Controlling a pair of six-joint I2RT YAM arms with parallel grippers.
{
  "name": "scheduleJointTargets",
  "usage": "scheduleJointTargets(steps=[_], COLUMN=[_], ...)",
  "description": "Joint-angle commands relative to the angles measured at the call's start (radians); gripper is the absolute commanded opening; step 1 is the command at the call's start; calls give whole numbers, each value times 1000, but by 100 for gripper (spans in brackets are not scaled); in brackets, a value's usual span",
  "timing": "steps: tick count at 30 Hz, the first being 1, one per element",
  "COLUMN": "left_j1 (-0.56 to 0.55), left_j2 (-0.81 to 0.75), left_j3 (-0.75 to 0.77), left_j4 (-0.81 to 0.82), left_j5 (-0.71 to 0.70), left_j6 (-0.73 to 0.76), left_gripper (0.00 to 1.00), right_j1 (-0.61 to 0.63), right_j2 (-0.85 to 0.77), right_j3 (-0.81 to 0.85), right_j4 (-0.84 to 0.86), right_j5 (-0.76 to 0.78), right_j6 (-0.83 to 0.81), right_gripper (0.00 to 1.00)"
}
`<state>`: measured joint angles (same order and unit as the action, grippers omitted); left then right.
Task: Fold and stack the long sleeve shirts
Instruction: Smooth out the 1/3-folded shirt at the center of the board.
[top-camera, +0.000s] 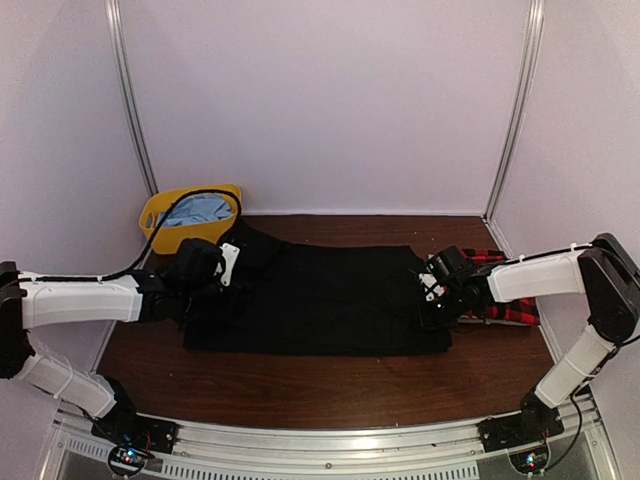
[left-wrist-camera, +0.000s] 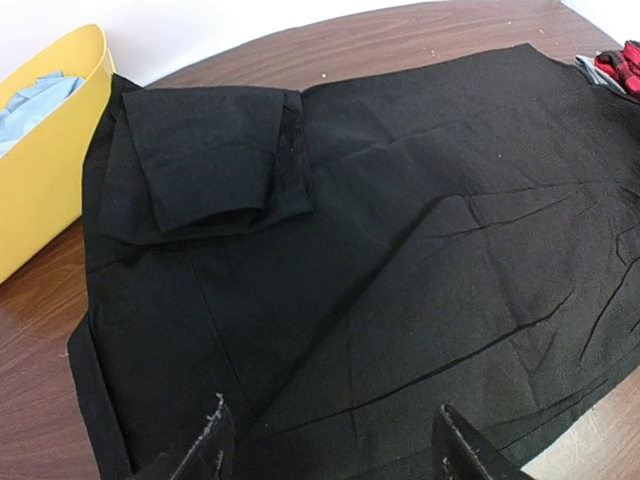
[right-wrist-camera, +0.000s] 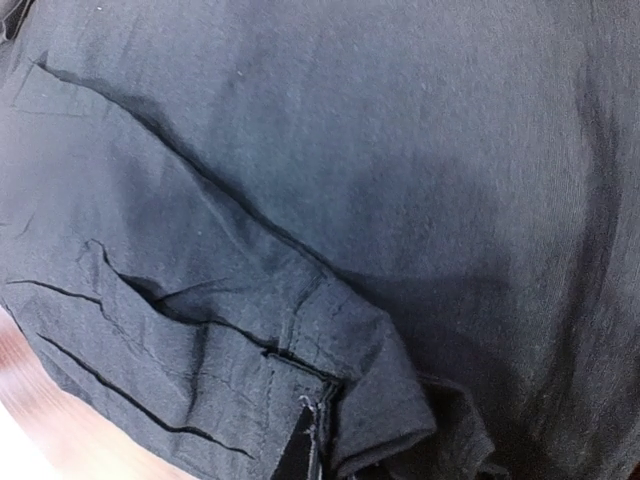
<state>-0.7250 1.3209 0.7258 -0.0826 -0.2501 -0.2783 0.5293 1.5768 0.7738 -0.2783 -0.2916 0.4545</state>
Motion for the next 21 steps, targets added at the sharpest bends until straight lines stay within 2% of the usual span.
scheduleJointTargets(steps=[1, 13, 21], left_j1=[9, 9, 21], left_j2=[13, 149, 247], left_j3=[-28, -39, -35], left_j4=[33, 73, 75], left_j5=[21, 69, 88], left_j6=[3, -9, -25], left_gripper=[69, 70, 69], right_j1=[-14, -38, -40], right_j2=[7, 23, 27], right_j3=[50, 87, 76], right_j4=[-38, -104, -107], right_j5=[25, 82, 93], right_j6=[-40, -89, -93], right_gripper=[8, 11, 20])
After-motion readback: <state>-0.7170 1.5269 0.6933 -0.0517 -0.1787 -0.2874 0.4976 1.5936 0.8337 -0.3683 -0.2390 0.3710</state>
